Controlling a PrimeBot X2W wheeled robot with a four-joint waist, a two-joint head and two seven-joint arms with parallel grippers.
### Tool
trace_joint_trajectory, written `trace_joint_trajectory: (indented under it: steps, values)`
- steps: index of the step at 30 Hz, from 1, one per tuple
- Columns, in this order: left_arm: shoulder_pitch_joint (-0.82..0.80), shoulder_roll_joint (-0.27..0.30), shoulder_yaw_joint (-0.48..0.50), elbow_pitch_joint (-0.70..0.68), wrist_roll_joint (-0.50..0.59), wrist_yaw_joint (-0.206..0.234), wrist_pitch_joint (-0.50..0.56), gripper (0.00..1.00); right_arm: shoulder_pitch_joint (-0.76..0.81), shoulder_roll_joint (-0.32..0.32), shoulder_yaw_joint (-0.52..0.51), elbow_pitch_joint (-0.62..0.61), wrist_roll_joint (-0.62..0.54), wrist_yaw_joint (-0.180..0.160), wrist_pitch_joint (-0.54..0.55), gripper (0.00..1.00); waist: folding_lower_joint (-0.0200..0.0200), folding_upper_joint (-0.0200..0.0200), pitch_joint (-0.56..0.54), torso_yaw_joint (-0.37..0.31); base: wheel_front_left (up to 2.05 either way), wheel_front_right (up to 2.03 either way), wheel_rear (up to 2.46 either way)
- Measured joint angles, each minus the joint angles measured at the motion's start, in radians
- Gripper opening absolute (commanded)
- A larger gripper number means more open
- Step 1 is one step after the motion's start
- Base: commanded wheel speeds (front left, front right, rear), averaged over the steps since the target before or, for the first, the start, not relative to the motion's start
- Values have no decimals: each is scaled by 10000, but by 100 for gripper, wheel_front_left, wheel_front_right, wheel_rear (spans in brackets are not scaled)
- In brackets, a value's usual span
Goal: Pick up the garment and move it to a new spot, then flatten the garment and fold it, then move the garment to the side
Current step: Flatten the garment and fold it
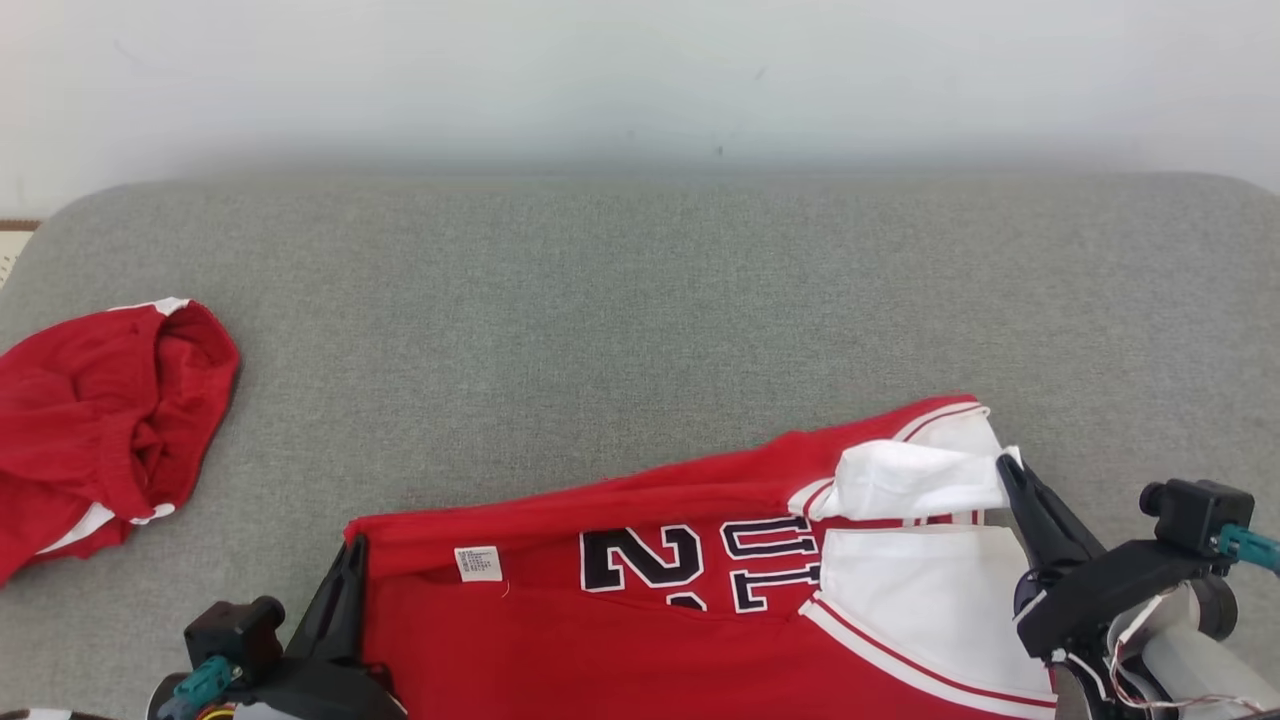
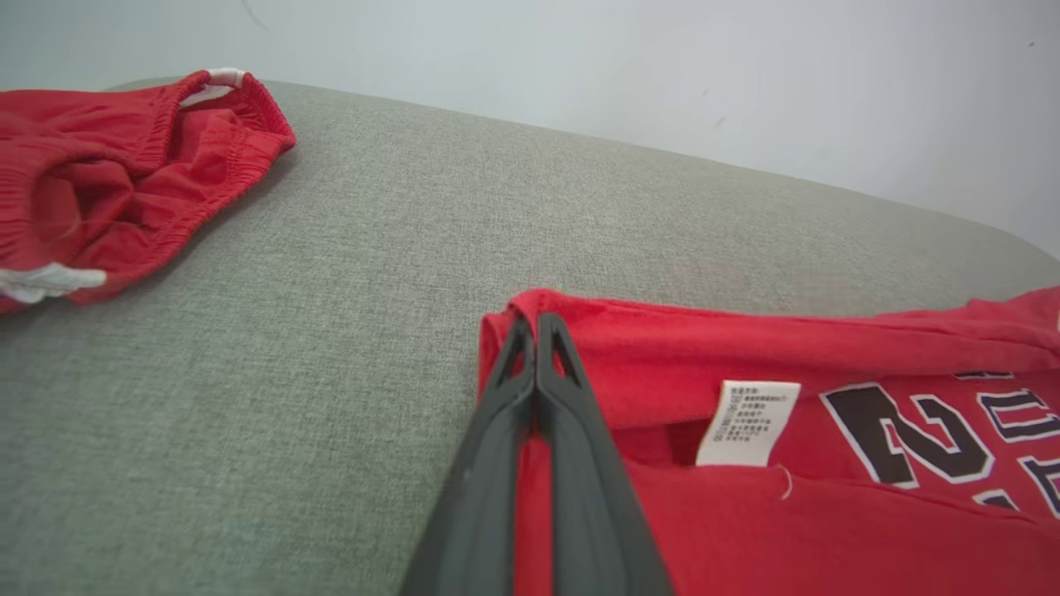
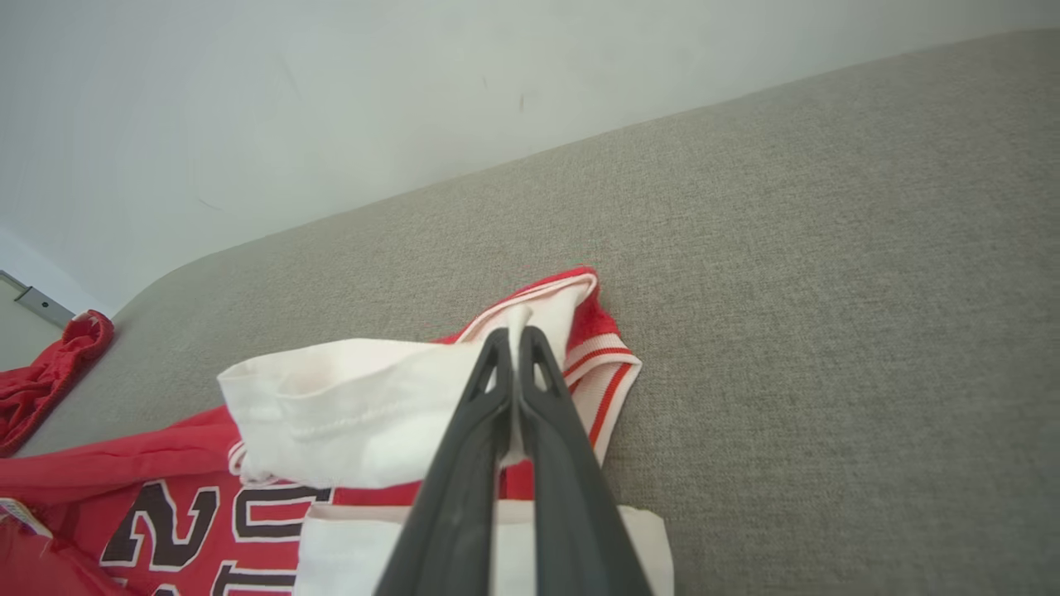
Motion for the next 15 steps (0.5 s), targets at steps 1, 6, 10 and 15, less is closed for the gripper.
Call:
trace_joint_trajectory:
  steps: [1, 6, 10, 15]
  values:
    - [56, -12, 33, 6, 0, -2, 0, 0, 119, 6, -65, -77, 0, 0, -2, 0, 0, 0, -36, -21, 0, 0, 0]
    - [271, -46, 198, 23, 44, -52, 0, 0, 615, 35, -355, -293, -2, 0, -23, 0, 0, 1, -181, -174, 0, 0, 0]
    - [476, -61, 282, 209, 59, -73, 0, 0, 955, 81, -466, -424, -12, 0, -29, 0, 0, 1, -267, -310, 0, 0, 0]
    - [732, -82, 382, 330, 59, 27, -2, 100, 1246, 180, -474, -499, 228, 0, 117, 100, 1, 1, -292, -392, 0, 0, 0]
